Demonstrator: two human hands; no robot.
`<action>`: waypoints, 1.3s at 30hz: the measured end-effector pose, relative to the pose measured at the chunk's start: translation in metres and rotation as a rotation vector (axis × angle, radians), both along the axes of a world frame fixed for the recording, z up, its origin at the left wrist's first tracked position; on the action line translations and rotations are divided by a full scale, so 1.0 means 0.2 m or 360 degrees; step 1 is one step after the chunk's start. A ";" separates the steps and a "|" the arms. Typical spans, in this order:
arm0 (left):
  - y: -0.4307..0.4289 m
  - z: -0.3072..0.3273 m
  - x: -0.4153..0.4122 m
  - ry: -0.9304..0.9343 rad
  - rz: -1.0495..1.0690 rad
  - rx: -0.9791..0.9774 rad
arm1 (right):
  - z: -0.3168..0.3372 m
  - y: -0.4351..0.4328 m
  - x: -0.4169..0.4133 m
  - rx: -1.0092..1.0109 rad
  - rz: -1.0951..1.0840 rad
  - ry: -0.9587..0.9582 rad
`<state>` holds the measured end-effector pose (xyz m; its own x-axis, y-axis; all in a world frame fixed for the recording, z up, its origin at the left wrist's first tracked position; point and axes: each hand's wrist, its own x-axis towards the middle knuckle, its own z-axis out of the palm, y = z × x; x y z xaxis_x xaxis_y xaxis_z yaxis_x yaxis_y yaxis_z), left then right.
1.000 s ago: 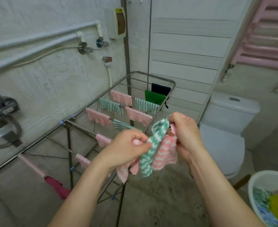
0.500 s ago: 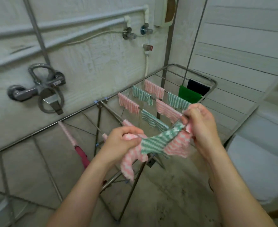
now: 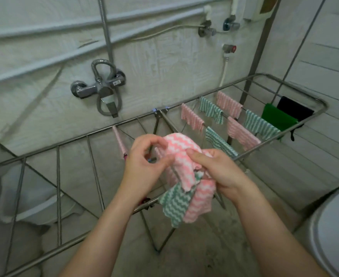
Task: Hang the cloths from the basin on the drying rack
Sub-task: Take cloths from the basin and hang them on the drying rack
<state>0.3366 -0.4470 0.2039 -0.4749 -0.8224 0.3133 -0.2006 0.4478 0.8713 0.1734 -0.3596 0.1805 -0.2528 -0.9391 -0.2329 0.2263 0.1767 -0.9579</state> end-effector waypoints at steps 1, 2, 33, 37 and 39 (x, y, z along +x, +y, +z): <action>0.03 0.00 0.03 -0.0045 -0.0032 -0.0116 | 0.01 -0.01 0.01 -0.0007 -0.0018 -0.0073; 0.06 0.00 0.05 -0.0087 -0.0067 -0.0214 | 0.01 -0.03 0.02 -0.0005 -0.0031 -0.0135; 0.21 0.17 0.20 0.0361 -0.0028 0.0350 | 0.17 0.01 0.17 0.0081 -0.0099 0.0724; 0.13 0.20 0.23 0.0220 -0.0008 0.0271 | 0.26 0.03 0.22 -0.0216 0.0078 0.0946; 0.11 0.22 0.26 0.0138 -0.0192 0.0234 | 0.28 0.00 0.26 -0.0296 0.0313 0.0962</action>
<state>0.3881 -0.4246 0.2478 -0.5491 -0.8011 0.2381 -0.0749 0.3309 0.9407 0.2260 -0.3606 0.2368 -0.1079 -0.9919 0.0667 -0.3803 -0.0208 -0.9246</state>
